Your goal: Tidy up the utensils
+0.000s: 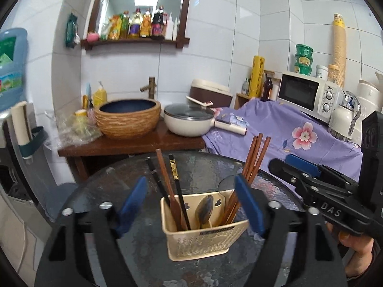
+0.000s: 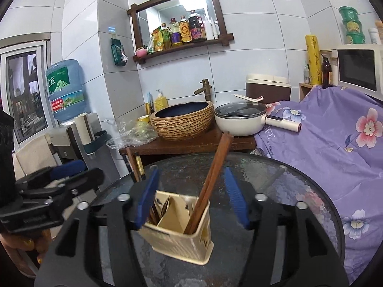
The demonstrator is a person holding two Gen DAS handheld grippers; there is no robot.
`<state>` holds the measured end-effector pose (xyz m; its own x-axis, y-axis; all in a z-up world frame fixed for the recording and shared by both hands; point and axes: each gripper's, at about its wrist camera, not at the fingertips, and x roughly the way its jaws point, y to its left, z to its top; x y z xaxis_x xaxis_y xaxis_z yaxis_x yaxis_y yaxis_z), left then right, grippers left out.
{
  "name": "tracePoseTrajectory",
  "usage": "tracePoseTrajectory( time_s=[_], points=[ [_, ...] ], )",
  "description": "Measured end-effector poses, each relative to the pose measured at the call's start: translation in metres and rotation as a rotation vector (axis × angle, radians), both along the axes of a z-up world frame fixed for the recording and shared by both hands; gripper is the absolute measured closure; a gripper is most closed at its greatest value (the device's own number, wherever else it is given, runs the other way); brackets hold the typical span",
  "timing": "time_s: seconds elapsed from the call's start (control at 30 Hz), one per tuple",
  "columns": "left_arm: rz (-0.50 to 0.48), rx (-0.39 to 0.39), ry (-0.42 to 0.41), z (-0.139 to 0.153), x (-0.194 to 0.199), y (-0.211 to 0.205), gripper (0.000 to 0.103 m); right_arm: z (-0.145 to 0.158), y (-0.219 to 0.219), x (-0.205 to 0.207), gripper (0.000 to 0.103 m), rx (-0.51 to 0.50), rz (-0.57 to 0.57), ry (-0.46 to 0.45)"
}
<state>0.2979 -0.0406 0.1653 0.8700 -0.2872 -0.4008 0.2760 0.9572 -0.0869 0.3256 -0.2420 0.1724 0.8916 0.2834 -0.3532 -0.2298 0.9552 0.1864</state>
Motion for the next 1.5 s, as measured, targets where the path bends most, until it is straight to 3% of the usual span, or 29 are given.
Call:
tracePoseTrajectory(
  time_s=[0.07, 0.3, 0.47, 0.6, 0.73, 0.87, 0.97, 1.07, 1.5],
  points=[
    [0.013, 0.013, -0.035, -0.003, -0.019, 0.007, 0.007, -0.006, -0.004, -0.018, 0.028, 0.006, -0.001, -0.003],
    [0.065, 0.023, -0.056, -0.041, -0.073, 0.028, 0.006, -0.044, 0.008, -0.098, 0.007, -0.086, 0.011, -0.051],
    [0.147, -0.032, -0.015, -0.093, -0.115, 0.043, 0.007, -0.079, 0.029, -0.156, 0.006, -0.182, 0.033, -0.089],
    [0.202, -0.054, -0.013, -0.116, -0.152, 0.052, 0.007, -0.102, 0.033, -0.202, 0.006, -0.174, 0.043, -0.092],
    [0.255, -0.046, -0.036, -0.121, -0.184, 0.062, 0.007, -0.11, 0.029, -0.242, 0.006, -0.156, 0.024, -0.111],
    [0.239, -0.103, -0.02, -0.122, -0.213, 0.069, 0.007, -0.111, 0.021, -0.277, 0.006, -0.121, 0.001, -0.135],
    [0.229, -0.098, -0.031, -0.12, -0.233, 0.066, 0.006, -0.11, 0.014, -0.294, 0.006, -0.08, 0.002, -0.137],
    [0.255, -0.082, -0.055, -0.121, -0.252, 0.061, 0.006, -0.108, 0.012, -0.306, 0.006, -0.067, 0.008, -0.143],
    [0.209, -0.044, -0.087, -0.121, -0.286, 0.045, 0.006, -0.108, 0.012, -0.339, 0.006, -0.067, 0.008, -0.17]
  ],
)
